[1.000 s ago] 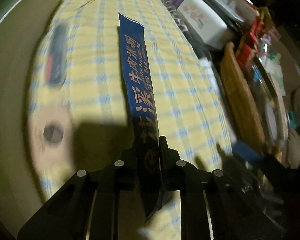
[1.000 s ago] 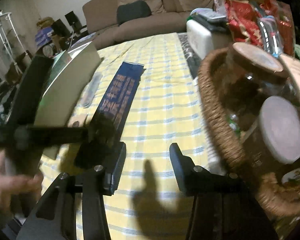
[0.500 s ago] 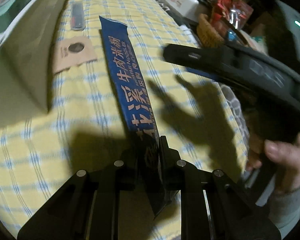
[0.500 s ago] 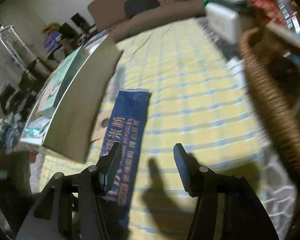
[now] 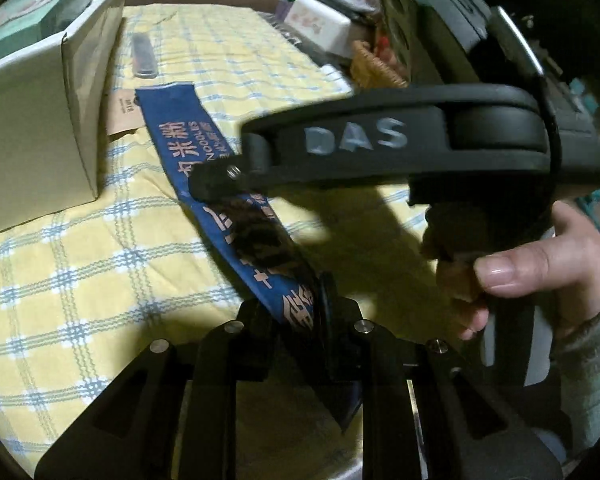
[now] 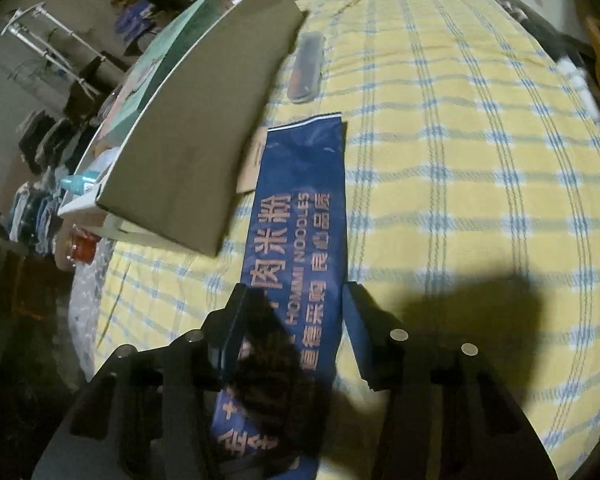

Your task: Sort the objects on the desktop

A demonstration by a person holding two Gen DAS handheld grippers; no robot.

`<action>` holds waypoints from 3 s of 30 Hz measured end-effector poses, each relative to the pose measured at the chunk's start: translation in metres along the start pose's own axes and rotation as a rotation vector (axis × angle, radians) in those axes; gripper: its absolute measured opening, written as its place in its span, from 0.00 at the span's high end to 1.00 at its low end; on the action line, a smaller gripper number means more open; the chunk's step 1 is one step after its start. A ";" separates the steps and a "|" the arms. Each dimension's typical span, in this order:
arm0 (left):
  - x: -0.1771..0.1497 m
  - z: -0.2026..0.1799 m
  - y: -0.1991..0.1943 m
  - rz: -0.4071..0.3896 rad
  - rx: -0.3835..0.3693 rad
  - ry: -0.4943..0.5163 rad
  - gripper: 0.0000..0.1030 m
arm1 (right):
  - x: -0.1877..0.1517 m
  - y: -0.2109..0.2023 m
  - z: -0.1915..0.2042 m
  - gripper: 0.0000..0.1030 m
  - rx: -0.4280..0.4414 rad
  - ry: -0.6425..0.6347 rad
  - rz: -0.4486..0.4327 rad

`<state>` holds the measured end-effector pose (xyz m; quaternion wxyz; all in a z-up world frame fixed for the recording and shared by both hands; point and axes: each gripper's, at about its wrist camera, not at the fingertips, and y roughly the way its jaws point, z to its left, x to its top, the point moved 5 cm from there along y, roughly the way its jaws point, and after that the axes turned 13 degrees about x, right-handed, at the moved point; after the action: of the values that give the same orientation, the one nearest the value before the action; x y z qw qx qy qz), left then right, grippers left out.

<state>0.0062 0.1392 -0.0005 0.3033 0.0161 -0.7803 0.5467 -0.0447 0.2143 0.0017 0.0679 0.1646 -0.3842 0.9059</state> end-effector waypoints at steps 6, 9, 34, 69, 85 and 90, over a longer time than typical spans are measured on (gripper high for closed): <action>0.008 -0.016 -0.009 -0.040 -0.090 0.015 0.83 | -0.015 0.002 0.010 0.56 0.037 -0.048 0.068; 0.011 -0.017 -0.019 -0.054 -0.091 0.013 0.84 | -0.009 -0.006 0.018 0.69 -0.002 -0.072 0.022; 0.156 0.253 -0.144 -0.173 -0.034 -0.403 0.81 | 0.219 0.086 0.248 0.70 0.073 -0.319 0.036; 0.139 0.343 -0.115 -0.021 0.164 -0.459 0.28 | 0.350 0.149 0.261 0.30 -0.277 -0.347 -0.214; 0.129 0.296 -0.120 -0.003 0.168 -0.322 0.35 | 0.250 0.178 0.229 0.68 -0.072 -0.321 0.117; 0.119 0.283 -0.140 -0.028 0.205 -0.320 0.10 | 0.234 0.144 0.237 0.66 -0.072 -0.358 0.071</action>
<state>-0.1702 -0.1248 0.1139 0.1796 0.1447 -0.7585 0.6095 -0.2419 -0.0566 0.1408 -0.0276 0.3071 -0.4277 0.8497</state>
